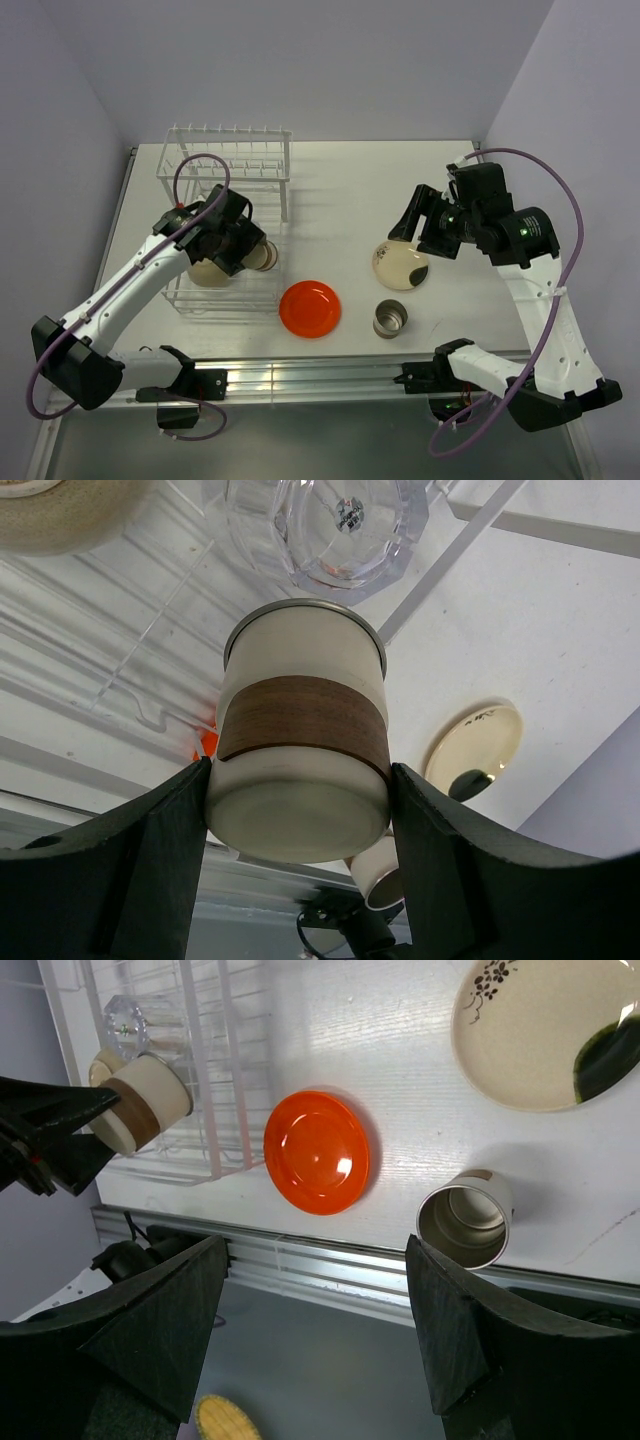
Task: Load the mixed dishes into the dish rack
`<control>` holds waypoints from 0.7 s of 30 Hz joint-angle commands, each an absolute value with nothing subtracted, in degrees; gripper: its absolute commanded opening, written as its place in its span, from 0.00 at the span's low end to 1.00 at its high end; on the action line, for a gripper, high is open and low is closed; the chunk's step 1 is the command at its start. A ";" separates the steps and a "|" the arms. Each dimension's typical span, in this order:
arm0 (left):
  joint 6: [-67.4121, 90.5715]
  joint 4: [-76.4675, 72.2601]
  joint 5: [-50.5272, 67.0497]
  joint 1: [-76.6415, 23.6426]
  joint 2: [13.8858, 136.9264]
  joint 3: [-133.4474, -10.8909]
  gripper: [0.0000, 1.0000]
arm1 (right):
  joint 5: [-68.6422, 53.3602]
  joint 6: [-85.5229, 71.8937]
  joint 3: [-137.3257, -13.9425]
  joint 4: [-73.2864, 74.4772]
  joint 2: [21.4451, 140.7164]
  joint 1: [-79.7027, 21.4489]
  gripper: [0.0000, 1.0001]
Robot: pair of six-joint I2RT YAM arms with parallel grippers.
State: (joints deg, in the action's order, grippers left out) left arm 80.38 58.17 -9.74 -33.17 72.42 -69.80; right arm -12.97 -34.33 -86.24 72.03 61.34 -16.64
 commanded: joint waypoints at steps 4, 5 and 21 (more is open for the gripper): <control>79.98 58.10 -8.79 -32.87 69.88 -69.18 0.00 | -11.78 -33.05 -87.10 71.37 60.47 -17.05 0.80; 80.33 57.92 -8.70 -32.87 69.09 -68.65 0.00 | -11.78 -33.05 -87.19 71.37 60.56 -17.05 0.80; 79.98 57.57 -8.88 -31.55 68.64 -64.69 0.00 | -12.48 -33.05 -85.43 71.19 60.21 -17.05 0.80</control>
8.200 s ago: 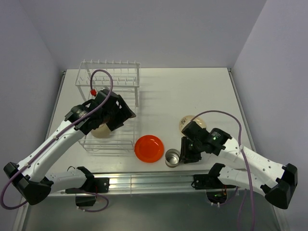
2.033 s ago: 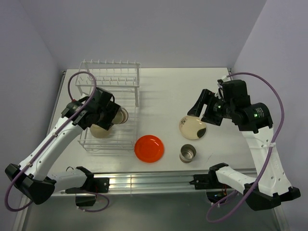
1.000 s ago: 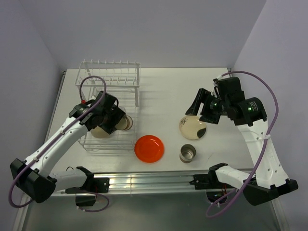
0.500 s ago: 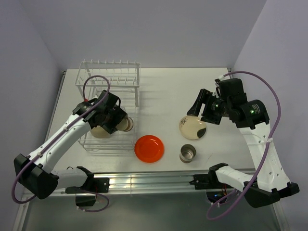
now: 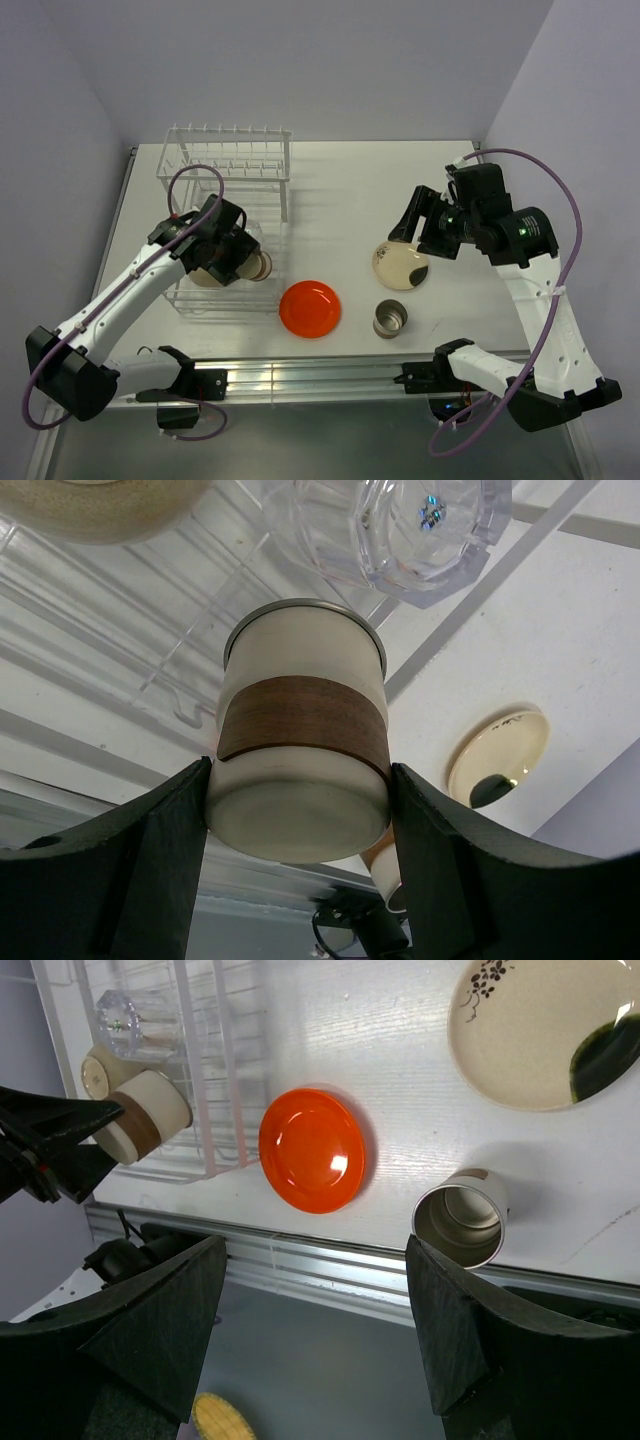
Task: Load the mixed dishes into the dish rack
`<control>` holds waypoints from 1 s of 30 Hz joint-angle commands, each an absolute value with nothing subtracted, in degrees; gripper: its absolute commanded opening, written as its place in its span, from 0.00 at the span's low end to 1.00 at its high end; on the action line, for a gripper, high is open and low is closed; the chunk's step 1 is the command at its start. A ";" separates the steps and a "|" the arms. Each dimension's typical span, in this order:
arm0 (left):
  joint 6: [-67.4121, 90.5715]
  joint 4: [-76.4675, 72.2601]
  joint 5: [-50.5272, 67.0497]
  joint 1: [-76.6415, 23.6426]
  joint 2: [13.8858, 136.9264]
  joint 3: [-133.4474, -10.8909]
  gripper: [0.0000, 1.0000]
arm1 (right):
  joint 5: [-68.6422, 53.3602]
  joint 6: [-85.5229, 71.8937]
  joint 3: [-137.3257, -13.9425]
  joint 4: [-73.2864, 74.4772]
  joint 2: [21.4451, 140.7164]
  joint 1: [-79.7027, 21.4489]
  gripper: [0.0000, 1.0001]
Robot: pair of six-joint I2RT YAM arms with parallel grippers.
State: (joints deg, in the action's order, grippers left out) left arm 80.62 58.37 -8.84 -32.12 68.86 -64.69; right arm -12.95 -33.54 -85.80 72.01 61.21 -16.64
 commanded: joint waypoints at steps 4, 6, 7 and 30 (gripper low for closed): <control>79.02 58.53 -9.67 -30.94 70.57 -65.57 0.00 | -12.39 -33.05 -85.08 71.19 60.12 -17.05 0.79; 78.58 58.54 -9.67 -30.41 71.54 -65.74 0.00 | -12.22 -33.05 -84.99 71.28 59.94 -17.05 0.80; 78.14 58.27 -9.49 -30.24 72.07 -65.74 0.00 | -12.13 -33.05 -84.82 71.28 59.94 -17.05 0.79; 72.07 55.73 -9.49 -26.98 85.78 -73.47 0.00 | -11.16 -32.17 -77.87 71.72 58.18 -17.05 0.80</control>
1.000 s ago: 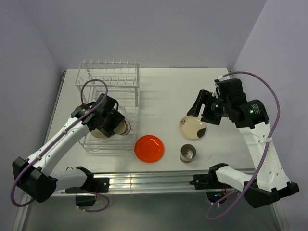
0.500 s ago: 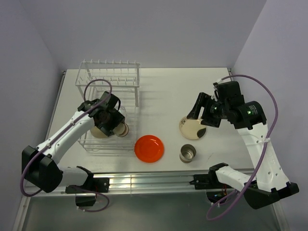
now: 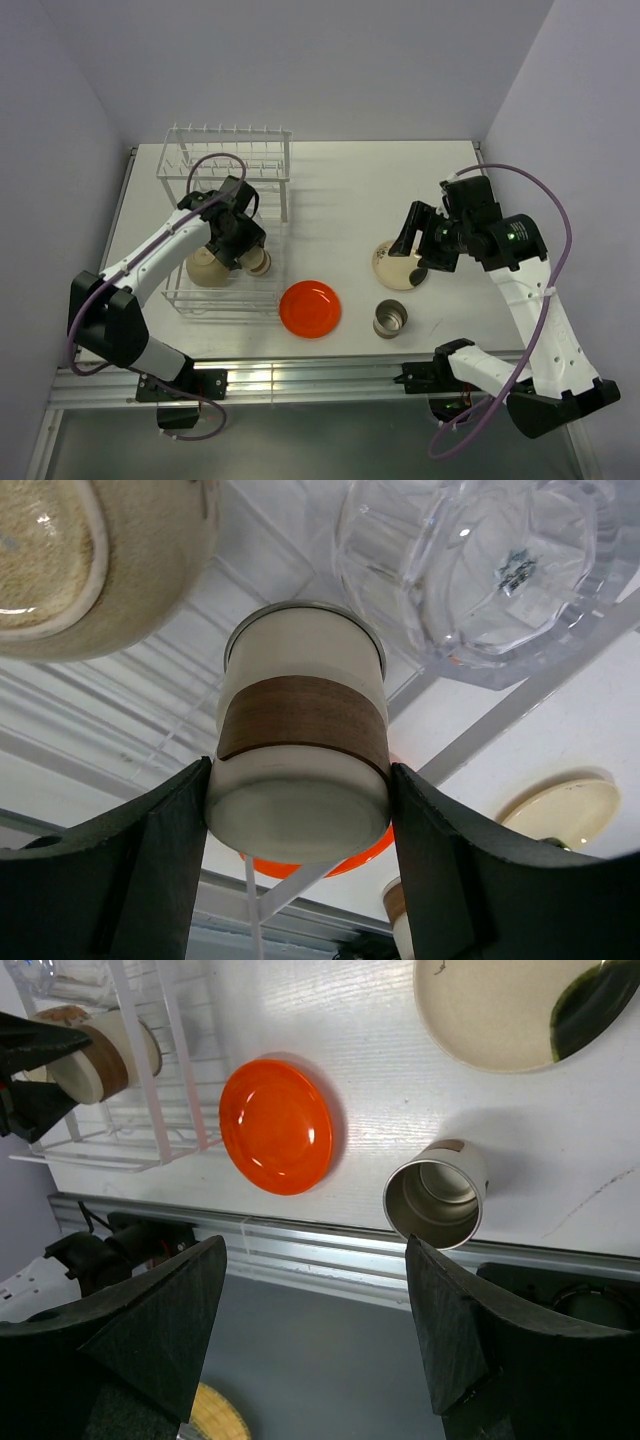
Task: Load the mixed dishes into the dish rack
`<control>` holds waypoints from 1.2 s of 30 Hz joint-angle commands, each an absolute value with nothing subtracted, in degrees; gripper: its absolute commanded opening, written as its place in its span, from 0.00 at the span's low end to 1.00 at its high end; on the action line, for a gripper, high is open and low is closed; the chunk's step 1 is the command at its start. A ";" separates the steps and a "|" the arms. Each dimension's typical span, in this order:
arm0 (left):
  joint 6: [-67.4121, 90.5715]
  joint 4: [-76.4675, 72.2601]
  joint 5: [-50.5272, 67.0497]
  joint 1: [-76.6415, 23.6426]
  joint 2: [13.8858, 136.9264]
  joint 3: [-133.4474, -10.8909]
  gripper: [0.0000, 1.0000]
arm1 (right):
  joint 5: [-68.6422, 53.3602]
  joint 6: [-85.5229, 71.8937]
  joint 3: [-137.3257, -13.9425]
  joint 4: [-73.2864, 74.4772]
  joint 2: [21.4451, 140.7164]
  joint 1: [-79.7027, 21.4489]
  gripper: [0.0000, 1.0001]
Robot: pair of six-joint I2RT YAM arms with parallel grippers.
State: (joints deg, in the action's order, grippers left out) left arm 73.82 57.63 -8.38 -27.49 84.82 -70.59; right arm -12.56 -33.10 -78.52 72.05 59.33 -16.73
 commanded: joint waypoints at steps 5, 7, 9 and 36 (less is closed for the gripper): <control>71.63 55.11 -9.23 -25.84 86.84 -74.09 0.03 | -10.64 -32.52 -76.38 71.54 58.18 -17.05 0.80; 71.54 54.76 -8.97 -25.66 86.92 -74.09 0.09 | -10.11 -32.69 -75.68 71.72 58.36 -17.05 0.80; 71.63 54.67 -8.88 -25.58 86.49 -74.00 0.27 | -9.85 -32.52 -75.06 71.72 58.45 -17.05 0.80; 75.32 53.09 -6.51 -26.45 78.49 -68.82 0.96 | -4.57 -34.10 -59.60 69.61 54.76 -17.05 0.80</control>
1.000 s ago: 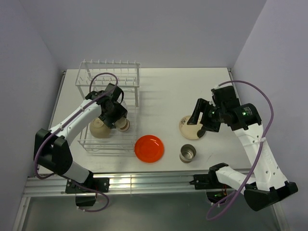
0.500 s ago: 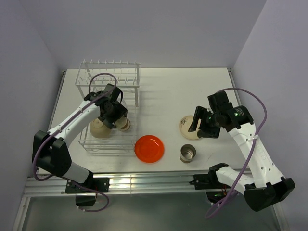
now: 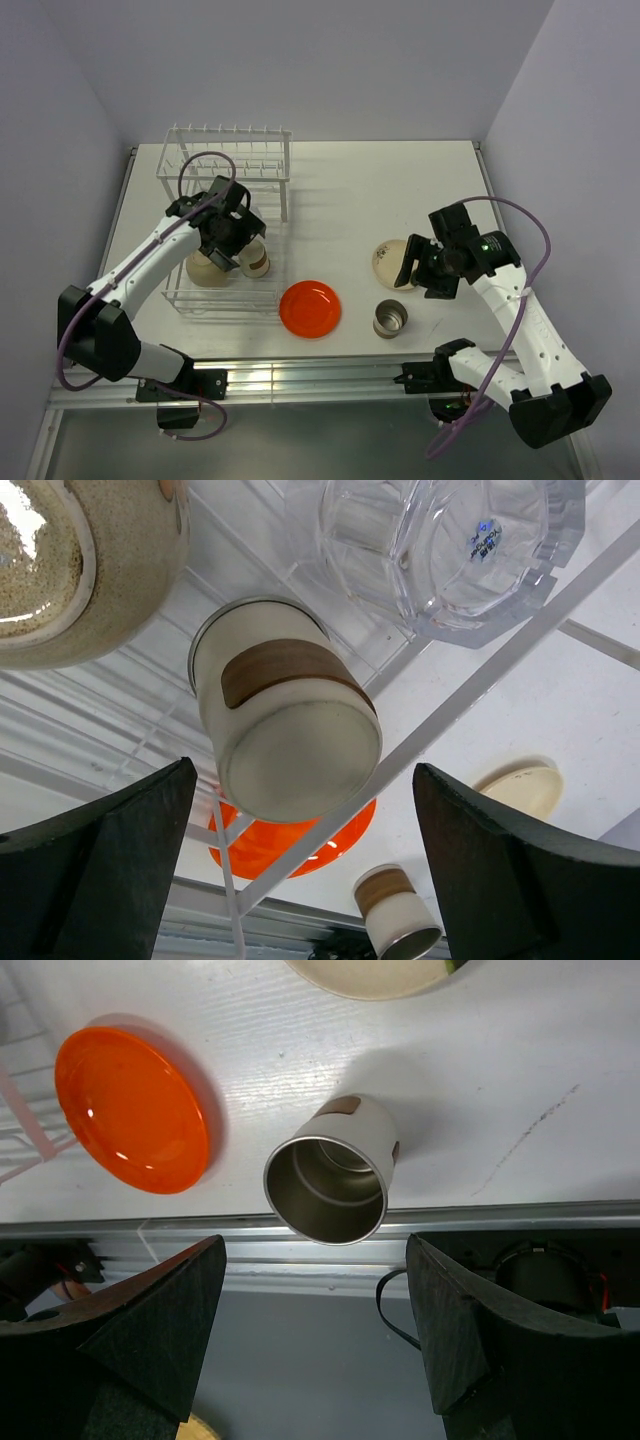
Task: Load the mixed dishes into the dish rack
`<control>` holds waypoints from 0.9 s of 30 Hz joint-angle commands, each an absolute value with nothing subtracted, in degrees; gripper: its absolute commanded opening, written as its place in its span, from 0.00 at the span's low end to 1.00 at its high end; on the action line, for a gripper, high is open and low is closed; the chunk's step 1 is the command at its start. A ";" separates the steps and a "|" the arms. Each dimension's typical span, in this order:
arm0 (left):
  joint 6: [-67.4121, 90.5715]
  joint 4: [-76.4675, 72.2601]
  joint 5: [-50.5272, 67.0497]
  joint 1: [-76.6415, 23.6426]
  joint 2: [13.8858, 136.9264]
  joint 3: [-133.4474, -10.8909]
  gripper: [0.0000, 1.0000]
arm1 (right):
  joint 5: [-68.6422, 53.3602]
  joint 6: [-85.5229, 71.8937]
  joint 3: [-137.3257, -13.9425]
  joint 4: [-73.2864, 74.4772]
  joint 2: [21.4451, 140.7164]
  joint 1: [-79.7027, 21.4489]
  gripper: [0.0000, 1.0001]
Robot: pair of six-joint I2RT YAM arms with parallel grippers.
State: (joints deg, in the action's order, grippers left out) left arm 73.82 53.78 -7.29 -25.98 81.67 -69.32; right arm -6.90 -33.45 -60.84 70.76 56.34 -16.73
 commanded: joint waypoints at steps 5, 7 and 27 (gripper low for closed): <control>76.46 53.00 -5.45 -27.60 75.50 -66.89 0.95 | -5.01 -34.89 -55.29 68.65 53.70 -17.05 0.79; 77.17 53.17 -5.27 -28.03 73.57 -66.01 0.94 | -5.62 -34.89 -52.48 67.77 53.35 -17.05 0.79; 82.26 53.61 -2.11 -31.20 58.72 -67.50 0.87 | -11.60 -38.14 -37.19 54.58 58.01 -17.14 0.64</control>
State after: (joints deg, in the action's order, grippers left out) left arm 81.17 54.26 -3.53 -31.00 60.71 -64.82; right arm -10.52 -36.93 -38.89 57.98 58.17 -16.75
